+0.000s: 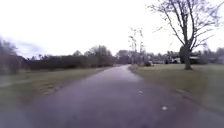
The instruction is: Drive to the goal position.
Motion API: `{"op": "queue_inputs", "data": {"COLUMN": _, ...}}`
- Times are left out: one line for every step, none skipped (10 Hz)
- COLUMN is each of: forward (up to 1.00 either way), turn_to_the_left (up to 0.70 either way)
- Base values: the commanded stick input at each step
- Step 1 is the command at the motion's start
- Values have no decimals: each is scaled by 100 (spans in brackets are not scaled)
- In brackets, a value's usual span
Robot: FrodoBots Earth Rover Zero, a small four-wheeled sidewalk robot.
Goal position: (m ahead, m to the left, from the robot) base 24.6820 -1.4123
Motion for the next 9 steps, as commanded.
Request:
{"op": "queue_inputs", "data": {"forward": 100, "turn_to_the_left": 0}}
{"op": "queue_inputs", "data": {"forward": 100, "turn_to_the_left": 0}}
{"op": "queue_inputs", "data": {"forward": 100, "turn_to_the_left": 0}}
{"op": "queue_inputs", "data": {"forward": 100, "turn_to_the_left": 0}}
{"op": "queue_inputs", "data": {"forward": 100, "turn_to_the_left": 0}}
{"op": "queue_inputs", "data": {"forward": 100, "turn_to_the_left": 0}}
{"op": "queue_inputs", "data": {"forward": 100, "turn_to_the_left": 0}}
{"op": "queue_inputs", "data": {"forward": 100, "turn_to_the_left": 0}}
{"op": "queue_inputs", "data": {"forward": 100, "turn_to_the_left": 0}}
